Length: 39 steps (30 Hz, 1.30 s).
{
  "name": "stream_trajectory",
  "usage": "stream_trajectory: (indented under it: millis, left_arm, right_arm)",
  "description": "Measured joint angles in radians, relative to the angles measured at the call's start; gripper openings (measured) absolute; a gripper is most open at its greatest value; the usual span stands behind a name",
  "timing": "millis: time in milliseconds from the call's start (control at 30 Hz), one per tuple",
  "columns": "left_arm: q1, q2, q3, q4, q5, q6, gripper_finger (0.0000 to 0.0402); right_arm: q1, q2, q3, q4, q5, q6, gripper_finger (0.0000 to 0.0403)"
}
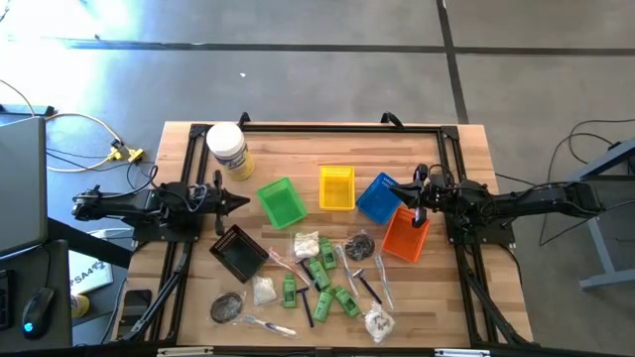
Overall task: Pick & Place Travel size toiletries
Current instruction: Put the right blue toothbrush into the yellow bin
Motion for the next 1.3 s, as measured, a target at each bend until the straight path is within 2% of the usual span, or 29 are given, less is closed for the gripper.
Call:
stream_trajectory:
  millis: [667,900,1133,1300]
  left_arm:
    - [0.000,0.000,0.003,0.024,0.005,-0.023,0.0000]
    - [0.000,0.000,0.005,0.179,0.000,0.075,0.0000]
    - [0.000,0.000,0.013,0.202,0.000,0.144,0.0000]
    - [0.000,0.000,0.029,0.214,0.001,0.153,0.0000]
  right_arm:
    - [-0.001,0.000,0.000,0.000,0.004,-0.030,0.0003]
    - [0.000,0.021,0.000,0.000,0.000,-0.053,0.0003]
    - [0.000,0.063,0.006,0.004,-0.058,-0.054,0.0003]
    - [0.000,0.081,0.042,0.020,-0.053,-0.046,0.0003]
